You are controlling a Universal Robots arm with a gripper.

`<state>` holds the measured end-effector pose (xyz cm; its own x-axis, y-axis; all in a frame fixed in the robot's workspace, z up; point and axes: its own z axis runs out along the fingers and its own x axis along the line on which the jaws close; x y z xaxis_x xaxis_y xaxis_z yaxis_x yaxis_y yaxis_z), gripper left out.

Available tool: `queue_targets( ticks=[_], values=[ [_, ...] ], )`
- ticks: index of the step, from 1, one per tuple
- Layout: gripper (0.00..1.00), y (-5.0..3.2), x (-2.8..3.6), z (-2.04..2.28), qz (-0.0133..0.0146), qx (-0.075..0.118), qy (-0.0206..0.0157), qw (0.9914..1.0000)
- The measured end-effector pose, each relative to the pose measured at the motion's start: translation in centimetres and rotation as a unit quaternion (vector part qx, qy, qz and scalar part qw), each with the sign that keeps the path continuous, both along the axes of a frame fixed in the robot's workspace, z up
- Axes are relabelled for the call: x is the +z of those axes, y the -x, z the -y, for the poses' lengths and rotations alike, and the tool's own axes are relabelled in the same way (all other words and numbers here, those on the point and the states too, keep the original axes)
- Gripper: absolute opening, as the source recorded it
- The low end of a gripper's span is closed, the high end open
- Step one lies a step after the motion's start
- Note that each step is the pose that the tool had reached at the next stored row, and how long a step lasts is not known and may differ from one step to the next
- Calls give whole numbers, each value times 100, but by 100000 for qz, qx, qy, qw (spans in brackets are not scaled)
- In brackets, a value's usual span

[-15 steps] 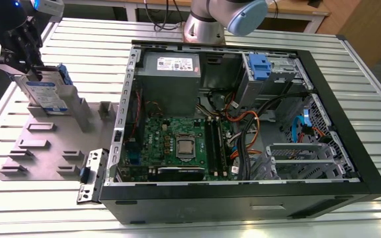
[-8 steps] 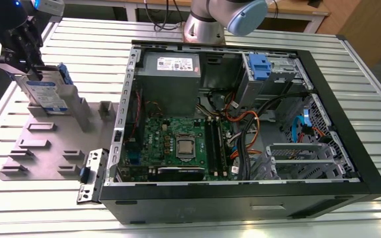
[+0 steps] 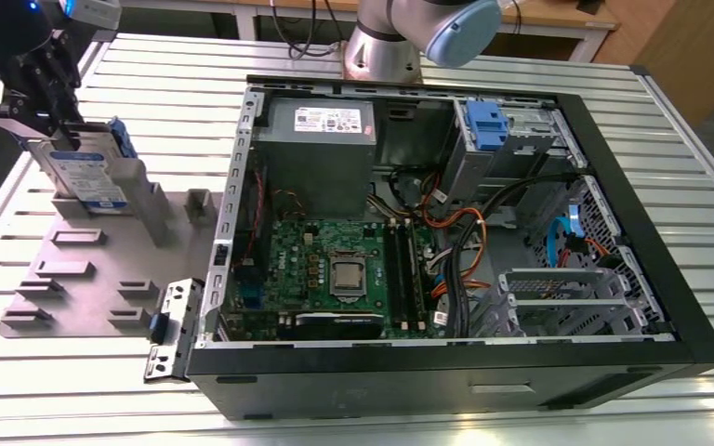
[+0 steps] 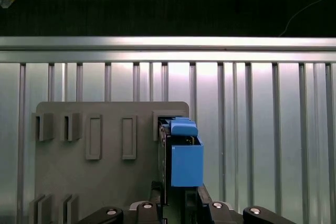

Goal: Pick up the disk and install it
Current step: 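Pick up the disk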

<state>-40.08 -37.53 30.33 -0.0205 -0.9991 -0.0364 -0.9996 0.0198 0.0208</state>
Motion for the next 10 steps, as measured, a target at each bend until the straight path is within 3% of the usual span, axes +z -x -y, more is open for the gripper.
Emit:
queue_targets(
  ticks=[10],
  values=[
    [35,0,0,-34,-1,2,0,100000]
  ],
)
